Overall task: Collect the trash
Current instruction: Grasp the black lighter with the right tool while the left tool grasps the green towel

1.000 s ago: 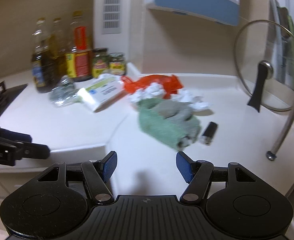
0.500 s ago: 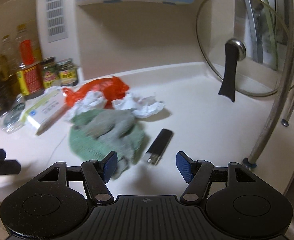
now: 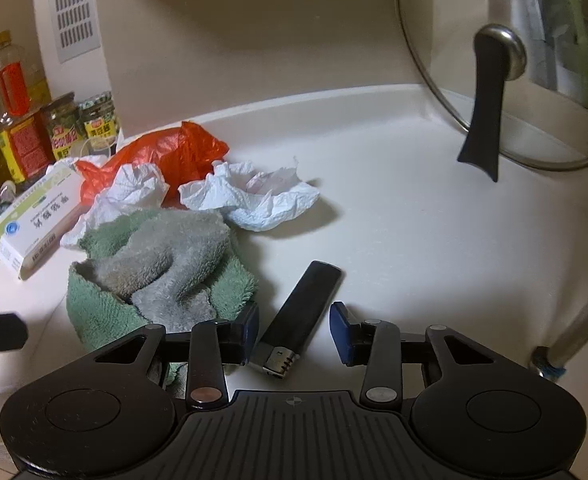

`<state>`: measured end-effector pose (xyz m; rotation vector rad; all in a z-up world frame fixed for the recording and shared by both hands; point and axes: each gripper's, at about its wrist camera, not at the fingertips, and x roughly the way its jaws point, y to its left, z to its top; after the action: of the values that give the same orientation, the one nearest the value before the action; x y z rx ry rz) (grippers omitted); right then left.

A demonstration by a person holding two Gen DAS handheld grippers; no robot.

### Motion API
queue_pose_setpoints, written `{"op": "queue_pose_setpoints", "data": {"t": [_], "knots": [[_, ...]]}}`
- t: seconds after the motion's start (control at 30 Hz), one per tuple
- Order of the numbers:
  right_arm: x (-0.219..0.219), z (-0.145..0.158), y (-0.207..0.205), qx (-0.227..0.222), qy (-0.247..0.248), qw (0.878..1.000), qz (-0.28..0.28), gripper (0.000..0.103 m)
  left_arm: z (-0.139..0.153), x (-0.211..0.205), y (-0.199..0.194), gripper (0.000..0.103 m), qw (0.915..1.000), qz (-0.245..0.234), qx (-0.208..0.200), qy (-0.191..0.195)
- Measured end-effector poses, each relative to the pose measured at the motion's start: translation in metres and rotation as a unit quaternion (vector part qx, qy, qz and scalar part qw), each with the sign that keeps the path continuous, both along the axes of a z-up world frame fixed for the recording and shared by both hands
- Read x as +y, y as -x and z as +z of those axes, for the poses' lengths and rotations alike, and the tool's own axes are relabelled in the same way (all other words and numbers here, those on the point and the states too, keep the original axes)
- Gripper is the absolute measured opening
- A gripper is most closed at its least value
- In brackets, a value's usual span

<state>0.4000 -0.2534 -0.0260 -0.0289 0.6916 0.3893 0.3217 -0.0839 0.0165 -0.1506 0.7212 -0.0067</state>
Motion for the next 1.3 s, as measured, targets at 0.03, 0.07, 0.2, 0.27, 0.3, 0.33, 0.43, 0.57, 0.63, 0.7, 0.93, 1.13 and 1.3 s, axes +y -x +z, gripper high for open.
{"op": "queue_pose_setpoints", "data": {"t": [0.03,0.07,0.2,0.27,0.3,0.33,0.43,0.57,0.63,0.7,0.93,1.13,1.3], "knots": [[0.001,-0.001,0.001,-0.005,0.005,1.000,0.006,0.039,0.000,-0.002,-0.003,0.068,1.0000,-0.003,0.002,-0.002],[0.001,-0.001,0.002,-0.008,0.006,1.000,0.013,0.034,0.000,-0.004,-0.006,0.068,1.0000,-0.006,0.002,-0.003],[-0.009,-0.001,0.006,-0.011,0.000,1.000,0.017,0.026,-0.001,-0.014,-0.018,0.068,0.9997,-0.022,0.005,-0.003],[-0.015,-0.001,0.007,-0.008,-0.005,1.000,0.015,0.025,-0.002,-0.021,-0.025,0.070,0.9995,-0.031,0.005,-0.002],[-0.018,-0.001,0.007,-0.008,-0.006,1.000,0.014,0.025,-0.003,-0.024,-0.028,0.075,0.9994,-0.035,0.004,-0.001],[-0.021,-0.001,0.008,-0.008,-0.006,1.000,0.012,0.025,-0.004,-0.028,-0.032,0.077,0.9992,-0.039,0.005,-0.001],[-0.028,0.000,0.008,-0.007,-0.008,1.000,0.007,0.025,-0.009,-0.037,-0.044,0.077,0.9988,-0.047,0.007,-0.007],[-0.033,-0.002,0.008,-0.009,-0.004,1.000,0.007,0.025,-0.018,-0.050,-0.060,0.078,0.9973,-0.061,0.018,-0.036],[-0.033,-0.002,0.009,-0.012,-0.001,1.000,0.008,0.025,-0.021,-0.054,-0.066,0.078,0.9960,-0.068,0.024,-0.052],[-0.033,-0.003,0.009,-0.014,-0.001,1.000,0.007,0.025,-0.024,-0.058,-0.070,0.077,0.9945,-0.075,0.030,-0.066],[-0.032,-0.003,0.011,-0.012,-0.003,1.000,0.012,0.026,-0.021,-0.061,-0.059,0.023,0.9915,-0.105,0.025,-0.073],[-0.030,-0.002,0.013,-0.012,0.001,1.000,0.017,0.031,-0.010,-0.053,-0.026,0.015,0.9884,-0.142,0.033,-0.043],[-0.026,-0.002,0.016,-0.015,0.008,1.000,0.019,0.032,-0.014,-0.044,-0.009,0.025,0.9889,-0.136,0.038,-0.046]]}}
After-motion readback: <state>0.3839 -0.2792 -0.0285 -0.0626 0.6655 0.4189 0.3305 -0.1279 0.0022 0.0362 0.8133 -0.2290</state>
